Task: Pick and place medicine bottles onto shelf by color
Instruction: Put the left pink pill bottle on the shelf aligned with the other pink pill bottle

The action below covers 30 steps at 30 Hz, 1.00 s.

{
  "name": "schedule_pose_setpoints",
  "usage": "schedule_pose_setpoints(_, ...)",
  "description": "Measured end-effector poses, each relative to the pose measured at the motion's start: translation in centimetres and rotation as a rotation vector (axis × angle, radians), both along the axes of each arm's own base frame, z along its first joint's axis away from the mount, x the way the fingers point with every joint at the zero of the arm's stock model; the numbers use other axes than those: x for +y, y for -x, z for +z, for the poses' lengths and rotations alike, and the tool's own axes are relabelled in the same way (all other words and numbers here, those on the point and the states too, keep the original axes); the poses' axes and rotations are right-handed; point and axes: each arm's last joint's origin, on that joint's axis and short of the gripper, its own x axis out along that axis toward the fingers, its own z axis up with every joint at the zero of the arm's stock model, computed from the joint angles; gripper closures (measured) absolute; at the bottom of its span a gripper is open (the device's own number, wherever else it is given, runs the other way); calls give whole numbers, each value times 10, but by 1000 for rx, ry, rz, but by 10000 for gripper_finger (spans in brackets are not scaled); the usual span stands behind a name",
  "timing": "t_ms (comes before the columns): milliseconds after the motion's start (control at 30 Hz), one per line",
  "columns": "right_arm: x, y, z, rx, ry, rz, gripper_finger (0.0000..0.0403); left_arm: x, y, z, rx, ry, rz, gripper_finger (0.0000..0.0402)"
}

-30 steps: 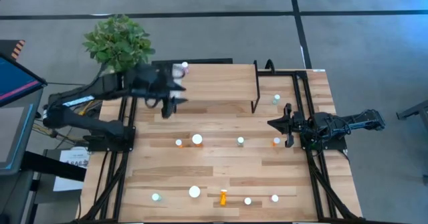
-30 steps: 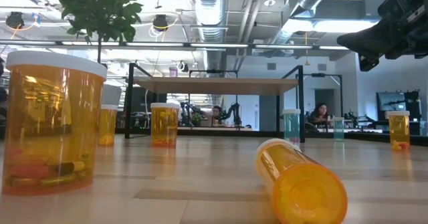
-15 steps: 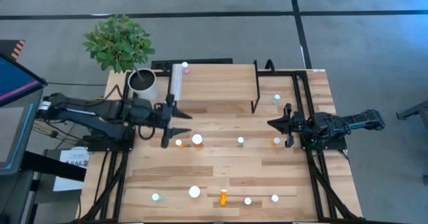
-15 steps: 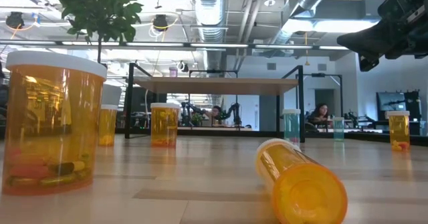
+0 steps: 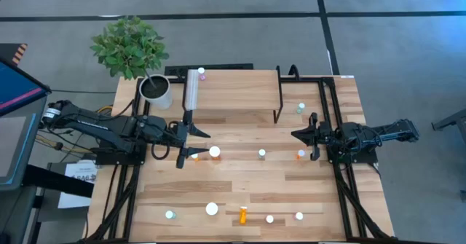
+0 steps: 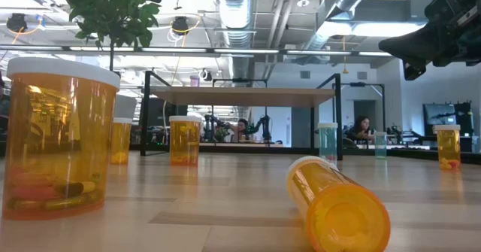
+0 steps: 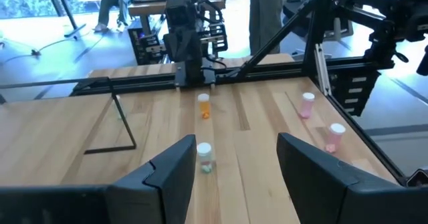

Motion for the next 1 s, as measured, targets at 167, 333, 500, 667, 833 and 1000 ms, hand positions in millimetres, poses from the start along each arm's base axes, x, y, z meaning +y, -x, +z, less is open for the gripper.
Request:
schedule_pose_setpoints(167,0,0,0,0,0,0,369,1,-1,-1,5,-40,-6,203)
schedule_pose_setpoints(333,0,0,0,0,0,0,369,10,-2,-1,3,-42,35,203)
schedule_pose_setpoints(500,0,0,0,0,0,0,369,16,-4,-17,-54,9,42,203)
schedule_pose_setpoints(667,0,0,0,0,0,0,369,20,-5,-20,-167,61,-7,203)
schedule_pose_setpoints(833,0,0,0,0,0,0,369,19,-4,-19,-179,71,-48,203)
schedule_pose_setpoints(1000,0,0,0,-5,-1,0,369,14,-4,-23,-133,114,-59,203)
